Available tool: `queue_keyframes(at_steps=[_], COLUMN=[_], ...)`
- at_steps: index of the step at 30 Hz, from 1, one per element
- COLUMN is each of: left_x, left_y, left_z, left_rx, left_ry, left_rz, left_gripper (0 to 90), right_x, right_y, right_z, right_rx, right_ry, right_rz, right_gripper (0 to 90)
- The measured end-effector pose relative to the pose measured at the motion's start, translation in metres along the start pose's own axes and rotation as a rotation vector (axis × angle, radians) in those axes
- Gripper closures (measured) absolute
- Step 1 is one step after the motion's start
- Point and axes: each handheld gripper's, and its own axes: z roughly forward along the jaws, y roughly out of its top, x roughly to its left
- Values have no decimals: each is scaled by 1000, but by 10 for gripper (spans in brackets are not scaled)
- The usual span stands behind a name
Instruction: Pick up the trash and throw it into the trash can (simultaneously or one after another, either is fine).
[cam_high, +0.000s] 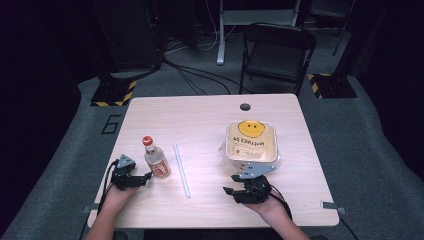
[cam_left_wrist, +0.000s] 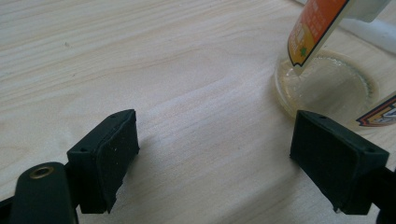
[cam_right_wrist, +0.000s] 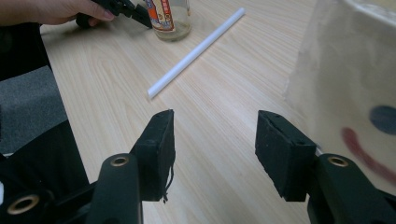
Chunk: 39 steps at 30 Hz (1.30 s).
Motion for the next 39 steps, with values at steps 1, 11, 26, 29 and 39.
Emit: queue_keyframes(at_steps=[1,11,26,29,39], left_x=[0,0,0,0,0], left_y=[0,0,0,0,0], left_z=[0,0,0,0,0], left_rx=[0,0,-1,0,0], left_ry=[0,-1,-2,-2,-2], left_rz=[0,1,1,2,3], left_gripper=[149,149,149,149,149], right_x=[1,10,17,20,32], right_y=[1,12,23,26,32], right_z=[2,24,62,72,110], right_rx=[0,-1,5,8,35], right_ry=[5,23,44,44,52], right_rz=[4,-6,5,-3,-41], right_gripper=[470,476,486,486,495])
